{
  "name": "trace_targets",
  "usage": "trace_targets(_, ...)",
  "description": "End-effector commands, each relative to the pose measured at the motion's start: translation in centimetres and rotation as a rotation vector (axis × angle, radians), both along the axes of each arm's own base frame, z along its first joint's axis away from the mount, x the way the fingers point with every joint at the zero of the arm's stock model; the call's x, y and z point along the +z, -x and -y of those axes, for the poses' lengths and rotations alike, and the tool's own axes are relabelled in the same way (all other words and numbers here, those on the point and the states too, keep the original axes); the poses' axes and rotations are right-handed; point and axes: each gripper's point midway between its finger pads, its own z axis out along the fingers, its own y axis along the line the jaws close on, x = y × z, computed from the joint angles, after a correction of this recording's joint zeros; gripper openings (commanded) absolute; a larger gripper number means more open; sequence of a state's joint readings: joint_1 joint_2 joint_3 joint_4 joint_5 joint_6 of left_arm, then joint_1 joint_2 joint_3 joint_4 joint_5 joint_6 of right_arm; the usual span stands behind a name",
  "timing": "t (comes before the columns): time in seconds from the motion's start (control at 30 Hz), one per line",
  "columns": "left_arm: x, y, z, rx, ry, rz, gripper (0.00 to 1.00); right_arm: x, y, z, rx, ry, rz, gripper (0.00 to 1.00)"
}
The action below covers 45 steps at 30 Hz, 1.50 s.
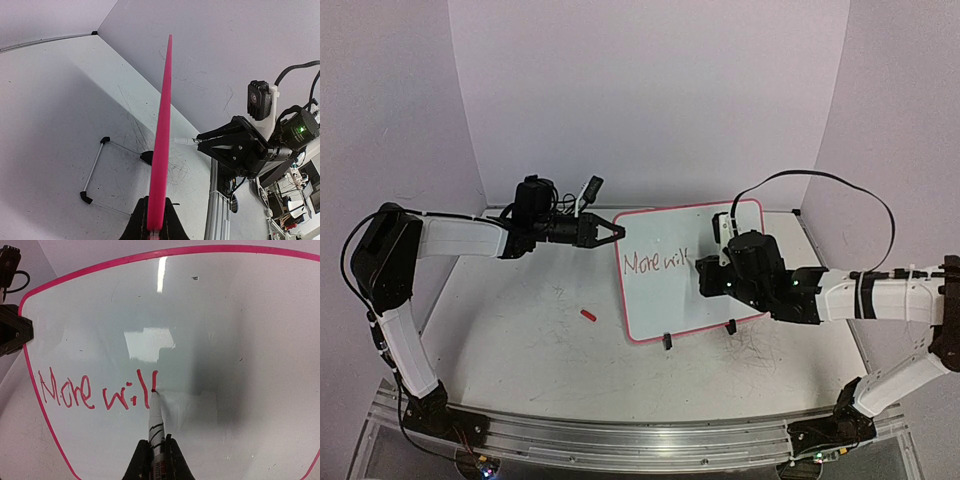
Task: Write a sentence on the whiteboard
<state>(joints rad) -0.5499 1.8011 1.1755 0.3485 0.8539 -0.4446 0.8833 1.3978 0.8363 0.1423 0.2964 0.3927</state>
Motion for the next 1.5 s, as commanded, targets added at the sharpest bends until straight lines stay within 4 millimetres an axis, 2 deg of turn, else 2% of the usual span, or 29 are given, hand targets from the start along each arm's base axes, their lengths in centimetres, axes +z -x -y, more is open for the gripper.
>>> trace_targets(0.0, 0.5, 0.3, 0.0, 0.0, 0.008, -0.006, 0.0, -1.1, 0.6, 0.7, -0.009, 0.02, -0.032, 0.0)
trace_targets(0.27, 0.5, 0.3, 0.0, -0.002, 0.009, -0.006, 0.0, -1.6, 1.0, 1.2, -0.016, 0.026, -0.046, 0.0)
trace_targets(0.47, 0.4, 0.3, 0.0, -0.001, 0.006, -0.005, 0.0, -1.2, 0.9, 1.6, -0.033, 0.036, -0.03, 0.0)
trace_targets(0.57, 0.1, 0.2, 0.1, 0.0, 0.003, -0.01, 0.0, 0.4, 1.0, 0.9, 0.0, 0.007, -0.012, 0.0)
trace_targets(0.7, 0.0, 0.2, 0.1, 0.001, 0.001, -0.012, 0.0, 4.5, 1.6, -0.2, 0.074, -0.091, 0.043, 0.0)
trace_targets(0.77, 0.1, 0.2, 0.1, 0.0, 0.002, -0.009, 0.0, 6.1, 1.6, 0.2, 0.065, -0.108, 0.077, 0.0)
trace_targets(0.83, 0.3, 0.3, 0.0, 0.0, 0.004, -0.005, 0.0, 6.6, 1.5, 0.9, 0.048, -0.098, 0.102, 0.0)
trace_targets(1.13, 0.7, 0.4, -0.2, 0.008, 0.003, 0.014, 0.0, 6.9, 2.1, 2.4, 0.04, -0.047, 0.154, 0.0)
trace_targets(1.33, 0.6, 0.4, -0.1, 0.007, 0.001, 0.017, 0.0, 7.2, 2.5, 4.1, 0.007, -0.015, 0.196, 0.0)
trace_targets(1.47, 0.4, 0.3, 0.0, 0.004, -0.001, 0.01, 0.0, 7.2, 2.4, 4.5, -0.001, 0.009, 0.21, 0.0)
